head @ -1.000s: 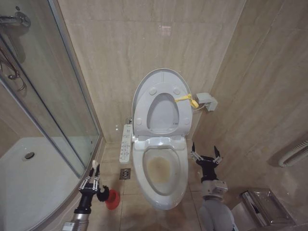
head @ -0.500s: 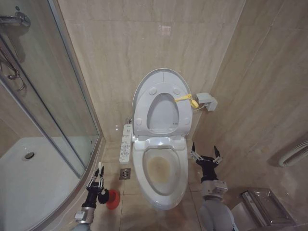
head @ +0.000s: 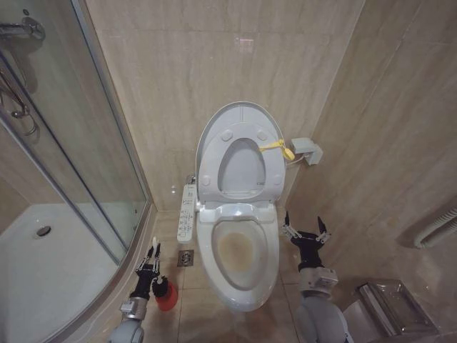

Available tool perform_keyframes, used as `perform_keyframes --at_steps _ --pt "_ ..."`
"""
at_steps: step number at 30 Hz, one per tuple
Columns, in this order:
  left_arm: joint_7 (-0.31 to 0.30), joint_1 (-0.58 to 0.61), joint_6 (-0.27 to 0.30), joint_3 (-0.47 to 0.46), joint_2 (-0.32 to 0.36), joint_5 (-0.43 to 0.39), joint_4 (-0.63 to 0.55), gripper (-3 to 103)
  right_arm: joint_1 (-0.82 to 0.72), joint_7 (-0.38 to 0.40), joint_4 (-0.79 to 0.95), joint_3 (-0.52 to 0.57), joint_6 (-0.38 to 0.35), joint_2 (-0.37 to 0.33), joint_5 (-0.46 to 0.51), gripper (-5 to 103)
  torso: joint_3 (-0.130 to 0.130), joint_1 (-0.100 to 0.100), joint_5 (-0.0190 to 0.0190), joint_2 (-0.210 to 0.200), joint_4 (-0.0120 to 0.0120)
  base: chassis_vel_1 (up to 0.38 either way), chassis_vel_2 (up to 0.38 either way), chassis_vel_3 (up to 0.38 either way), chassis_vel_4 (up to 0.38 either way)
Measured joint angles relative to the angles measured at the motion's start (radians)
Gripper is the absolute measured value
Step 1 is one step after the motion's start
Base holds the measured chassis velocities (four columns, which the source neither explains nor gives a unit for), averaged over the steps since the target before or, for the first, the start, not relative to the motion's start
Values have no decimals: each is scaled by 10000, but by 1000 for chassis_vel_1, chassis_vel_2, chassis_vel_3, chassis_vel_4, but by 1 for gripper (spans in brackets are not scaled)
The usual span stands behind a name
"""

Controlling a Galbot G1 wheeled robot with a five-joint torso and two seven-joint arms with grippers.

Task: Open the toilet lid, clean the toilet bowl with a toilet brush, close the toilet lid, and flush.

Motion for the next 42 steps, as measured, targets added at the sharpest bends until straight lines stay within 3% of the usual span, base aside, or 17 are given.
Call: perform_keyframes --at_steps 35,42 --pt "1137 -1179 -1 157 -619 -27 2542 19 0 0 0 0 0 0 0 100 -1 -1 -1 1 1 0 0 0 0" --pt "1445 -1230 -2 139 -712 372 3260 19 0 0 0 0 0 0 0 100 -1 -1 -1 1 2 0 0 0 0"
